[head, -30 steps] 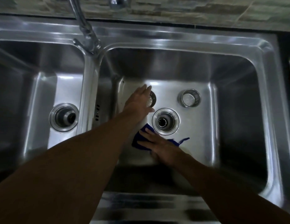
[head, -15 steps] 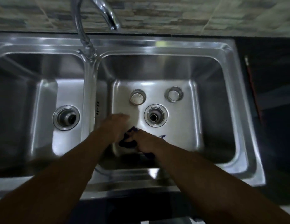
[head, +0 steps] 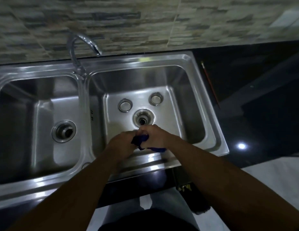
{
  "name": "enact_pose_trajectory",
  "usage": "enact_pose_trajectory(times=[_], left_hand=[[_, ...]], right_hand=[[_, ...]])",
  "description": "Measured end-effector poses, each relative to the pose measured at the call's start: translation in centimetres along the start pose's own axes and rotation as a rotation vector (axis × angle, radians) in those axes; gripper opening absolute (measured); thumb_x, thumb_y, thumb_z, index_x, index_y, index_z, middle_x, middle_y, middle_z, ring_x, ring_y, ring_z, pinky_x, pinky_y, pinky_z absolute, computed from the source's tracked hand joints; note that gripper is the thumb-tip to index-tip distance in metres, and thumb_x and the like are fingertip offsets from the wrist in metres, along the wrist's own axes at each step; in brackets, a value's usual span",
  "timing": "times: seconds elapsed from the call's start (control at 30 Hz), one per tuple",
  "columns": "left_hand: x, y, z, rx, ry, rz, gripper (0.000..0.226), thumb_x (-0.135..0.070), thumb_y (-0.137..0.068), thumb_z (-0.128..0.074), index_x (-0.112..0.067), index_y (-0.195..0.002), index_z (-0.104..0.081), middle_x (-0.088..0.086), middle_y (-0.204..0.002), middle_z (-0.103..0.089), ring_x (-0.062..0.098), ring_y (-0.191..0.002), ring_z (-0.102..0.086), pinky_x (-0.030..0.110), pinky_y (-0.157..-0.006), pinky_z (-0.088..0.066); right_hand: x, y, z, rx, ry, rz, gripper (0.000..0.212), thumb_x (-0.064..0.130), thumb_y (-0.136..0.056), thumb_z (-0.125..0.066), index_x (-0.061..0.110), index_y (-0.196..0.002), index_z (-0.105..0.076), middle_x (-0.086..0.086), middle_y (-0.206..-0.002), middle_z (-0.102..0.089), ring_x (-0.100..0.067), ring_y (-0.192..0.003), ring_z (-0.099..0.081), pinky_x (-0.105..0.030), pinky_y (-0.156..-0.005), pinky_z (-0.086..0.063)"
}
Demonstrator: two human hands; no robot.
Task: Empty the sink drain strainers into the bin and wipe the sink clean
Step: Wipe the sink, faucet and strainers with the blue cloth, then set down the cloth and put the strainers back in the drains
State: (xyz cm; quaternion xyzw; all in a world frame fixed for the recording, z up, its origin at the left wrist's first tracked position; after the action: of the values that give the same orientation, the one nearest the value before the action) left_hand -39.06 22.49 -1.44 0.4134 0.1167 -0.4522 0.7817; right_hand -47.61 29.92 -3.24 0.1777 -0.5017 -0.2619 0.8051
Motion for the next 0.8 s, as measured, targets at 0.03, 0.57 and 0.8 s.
enact_pose_trajectory(times=[0.03,0.57,0.8], left_hand=[[-1.0,-0.2,0.3,-0.014,-0.035,0.000,0.036,-0.023,-0.089,-0.065,-0.027,-0.125,-0.066,0.006,-0.116,-0.071,0.027,-0.108,-0.068,0.040,-0.093,-0.054],[-23.9,-5.9,-1.3,0.060,-0.422,-0.248,0.026,-0.025,-0.099,-0.049,-0.013,-0.116,-0.065,0.016,-0.111,-0.064,0.032,-0.100,-0.063,0.043,-0.090,-0.053],[-34.7,-5.4,-3.1,-0.114,-0.602,-0.452,0.039,-0.040,-0.105,-0.042,-0.021,-0.137,-0.053,0.010,-0.119,-0.068,0.031,-0.105,-0.067,0.042,-0.089,-0.054]], right_hand=[[-0.2,0.6,0.9,-0.009,-0.014,-0.014,0.042,0.019,-0.070,-0.083,0.030,-0.106,-0.064,0.019,-0.099,-0.068,0.003,-0.087,-0.065,-0.011,-0.075,-0.051],[-9.2,15.3,16.9,-0.151,0.380,-0.009,0.048,0.007,-0.089,-0.067,0.017,-0.135,-0.057,-0.008,-0.122,-0.066,-0.022,-0.106,-0.064,-0.037,-0.098,-0.052],[-10.7,25.0,25.5,-0.548,0.547,0.151,0.066,-0.010,-0.081,-0.064,0.014,-0.142,-0.057,-0.008,-0.146,-0.055,-0.025,-0.138,-0.049,-0.041,-0.116,-0.039]])
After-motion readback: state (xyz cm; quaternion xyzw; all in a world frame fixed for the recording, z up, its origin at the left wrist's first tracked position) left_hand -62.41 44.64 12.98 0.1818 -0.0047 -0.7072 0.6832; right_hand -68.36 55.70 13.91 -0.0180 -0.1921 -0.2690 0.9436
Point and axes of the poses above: each hand's wrist, its own y-axis away from the middle knuckle, its own z-axis out of the back of the hand, x = y × z, the point moved 10 cm from there along -y, towards the middle knuckle
